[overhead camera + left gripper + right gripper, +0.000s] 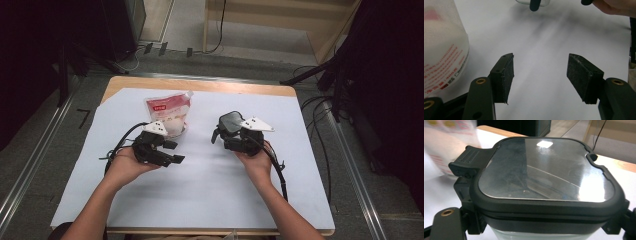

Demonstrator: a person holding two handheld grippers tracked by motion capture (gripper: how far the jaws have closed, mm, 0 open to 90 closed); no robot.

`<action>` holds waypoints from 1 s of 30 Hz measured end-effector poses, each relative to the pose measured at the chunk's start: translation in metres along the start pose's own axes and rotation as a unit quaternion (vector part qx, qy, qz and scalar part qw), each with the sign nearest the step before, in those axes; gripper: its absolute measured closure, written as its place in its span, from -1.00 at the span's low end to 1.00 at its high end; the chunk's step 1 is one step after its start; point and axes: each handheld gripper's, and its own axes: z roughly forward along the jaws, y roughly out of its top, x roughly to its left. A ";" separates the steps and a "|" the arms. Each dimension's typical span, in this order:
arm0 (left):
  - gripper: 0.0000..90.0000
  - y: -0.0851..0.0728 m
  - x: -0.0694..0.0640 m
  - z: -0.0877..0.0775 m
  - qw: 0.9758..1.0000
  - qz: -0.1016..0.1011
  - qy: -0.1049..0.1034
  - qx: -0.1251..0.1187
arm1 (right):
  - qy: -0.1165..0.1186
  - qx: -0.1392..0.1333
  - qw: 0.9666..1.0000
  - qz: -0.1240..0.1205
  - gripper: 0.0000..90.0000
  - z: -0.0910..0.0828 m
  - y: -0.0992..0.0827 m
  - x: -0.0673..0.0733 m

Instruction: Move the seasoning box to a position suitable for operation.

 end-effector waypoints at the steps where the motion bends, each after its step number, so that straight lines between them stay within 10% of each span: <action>1: -0.12 0.001 0.001 0.000 1.000 0.002 0.002 0.004 | 0.005 -0.001 1.000 0.000 -0.65 -0.004 0.000 0.002; 30: -0.11 0.000 0.007 0.000 1.000 -0.002 0.006 0.001 | 0.083 0.029 0.996 -0.032 -0.65 -0.011 -0.017 0.056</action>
